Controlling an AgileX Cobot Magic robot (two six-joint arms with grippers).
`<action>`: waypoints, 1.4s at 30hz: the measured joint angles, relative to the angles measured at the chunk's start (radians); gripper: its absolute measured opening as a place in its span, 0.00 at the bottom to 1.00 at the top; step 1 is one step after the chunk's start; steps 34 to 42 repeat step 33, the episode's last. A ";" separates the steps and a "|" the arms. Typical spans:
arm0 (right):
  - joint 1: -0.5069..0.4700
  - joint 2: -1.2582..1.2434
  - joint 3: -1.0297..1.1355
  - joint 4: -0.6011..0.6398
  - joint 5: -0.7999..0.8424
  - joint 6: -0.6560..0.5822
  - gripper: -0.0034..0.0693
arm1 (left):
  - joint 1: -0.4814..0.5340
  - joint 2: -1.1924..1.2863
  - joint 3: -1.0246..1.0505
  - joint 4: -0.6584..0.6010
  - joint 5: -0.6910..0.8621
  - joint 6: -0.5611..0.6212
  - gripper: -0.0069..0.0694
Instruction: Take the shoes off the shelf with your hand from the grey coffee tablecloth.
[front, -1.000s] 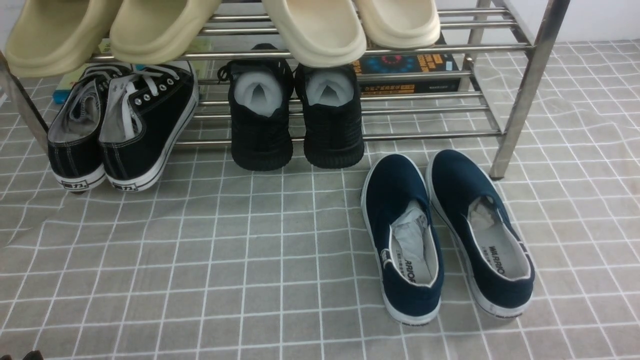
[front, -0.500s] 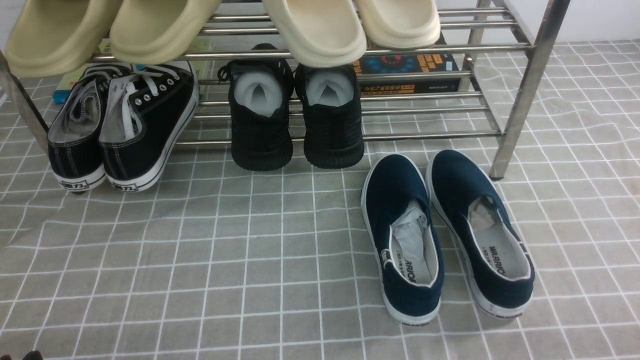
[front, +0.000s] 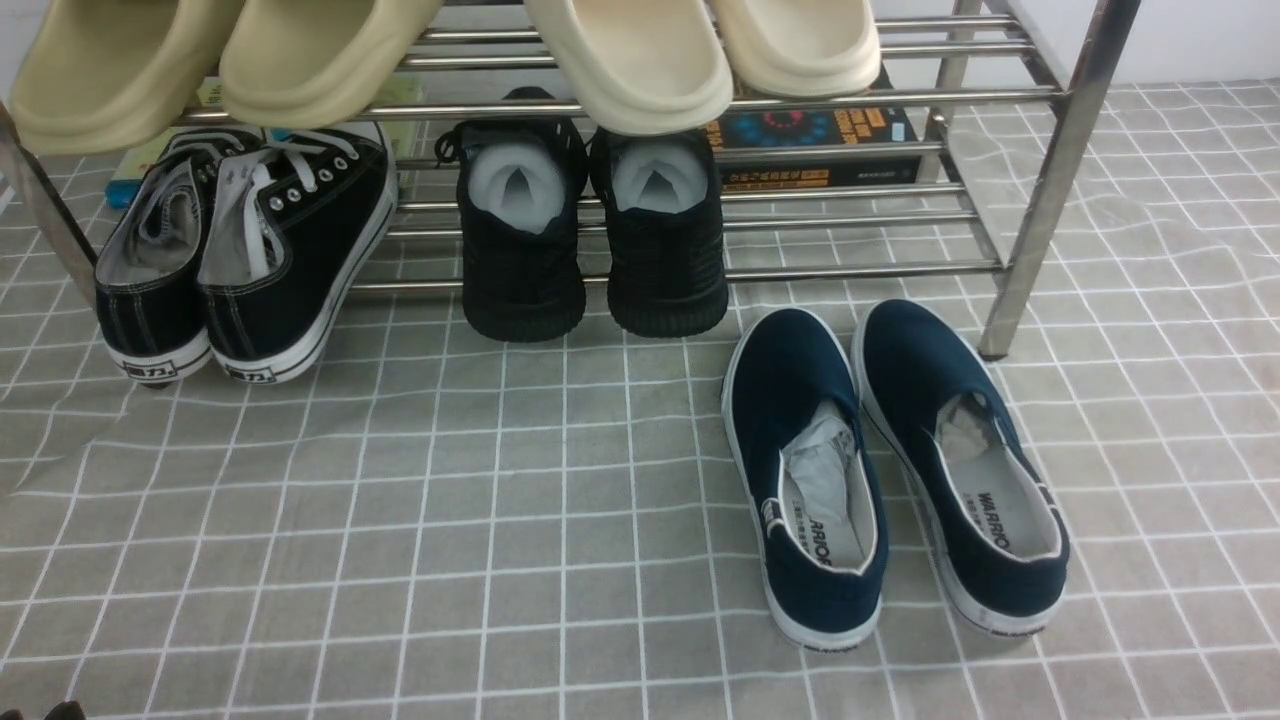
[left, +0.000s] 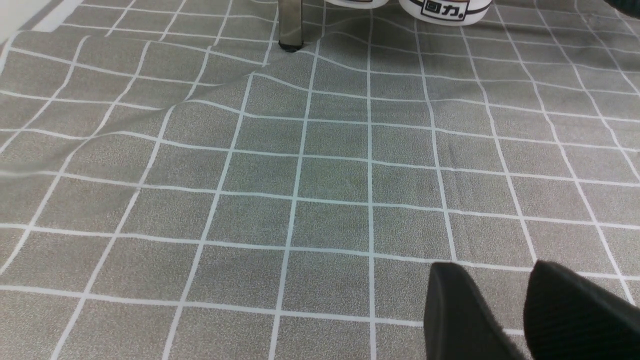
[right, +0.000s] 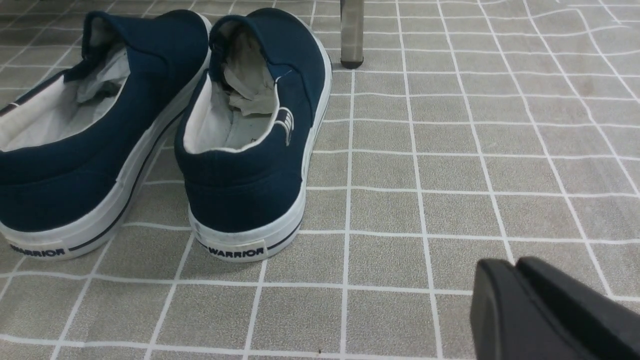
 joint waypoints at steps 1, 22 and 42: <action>0.000 0.000 0.000 0.000 0.000 0.000 0.12 | 0.000 0.000 0.000 0.000 0.000 0.000 0.41; 0.000 0.000 0.000 0.000 0.000 0.000 0.16 | 0.000 0.000 0.000 0.000 0.000 0.000 0.41; 0.000 0.000 0.000 0.000 0.000 0.000 0.18 | 0.000 0.000 0.000 0.001 0.000 0.000 0.41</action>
